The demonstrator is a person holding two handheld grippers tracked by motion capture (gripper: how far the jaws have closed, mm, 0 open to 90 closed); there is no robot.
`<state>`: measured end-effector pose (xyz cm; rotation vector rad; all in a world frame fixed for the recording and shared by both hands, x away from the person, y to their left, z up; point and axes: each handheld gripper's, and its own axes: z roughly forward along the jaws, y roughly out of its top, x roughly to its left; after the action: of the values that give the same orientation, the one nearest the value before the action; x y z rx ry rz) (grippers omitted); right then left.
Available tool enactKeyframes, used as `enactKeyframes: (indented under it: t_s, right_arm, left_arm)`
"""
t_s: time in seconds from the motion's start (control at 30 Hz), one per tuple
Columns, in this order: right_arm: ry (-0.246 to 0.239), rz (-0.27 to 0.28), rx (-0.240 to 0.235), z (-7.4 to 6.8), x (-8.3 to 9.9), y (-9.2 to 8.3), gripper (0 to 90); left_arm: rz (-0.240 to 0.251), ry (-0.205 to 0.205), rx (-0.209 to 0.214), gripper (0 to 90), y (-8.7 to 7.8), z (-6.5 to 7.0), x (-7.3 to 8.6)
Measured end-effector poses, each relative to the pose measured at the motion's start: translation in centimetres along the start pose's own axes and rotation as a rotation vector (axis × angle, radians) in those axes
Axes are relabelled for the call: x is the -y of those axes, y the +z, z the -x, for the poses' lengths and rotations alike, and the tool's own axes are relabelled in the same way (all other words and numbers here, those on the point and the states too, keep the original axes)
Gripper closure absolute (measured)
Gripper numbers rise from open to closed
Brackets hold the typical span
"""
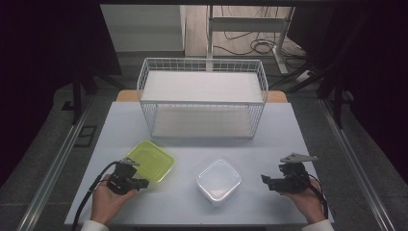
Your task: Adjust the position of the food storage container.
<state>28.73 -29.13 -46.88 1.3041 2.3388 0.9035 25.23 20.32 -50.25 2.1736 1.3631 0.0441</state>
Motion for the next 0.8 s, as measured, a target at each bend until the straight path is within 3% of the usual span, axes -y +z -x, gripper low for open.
enactKeyframes:
  t_s: [0.2,0.43,0.67,0.8]
  right_arm:
    - [0.001,0.000,0.003,0.0,-0.1,0.0,19.3]
    - [-0.007,-0.008,0.006,0.0,0.0,0.1,19.4]
    - [-0.008,-0.010,0.008,0.0,0.0,0.1,19.4]
    - [-0.010,-0.011,0.009,0.0,0.0,0.1,19.3]
  left_arm:
    - [-0.002,-0.005,-0.005,88.6,1.0,1.0,-0.9]
    - [0.024,-0.035,0.022,87.5,2.3,2.0,-2.2]
    - [0.040,-0.056,0.024,89.3,3.5,2.4,-3.2]
    - [0.042,-0.046,0.023,89.5,3.4,2.6,-3.3]
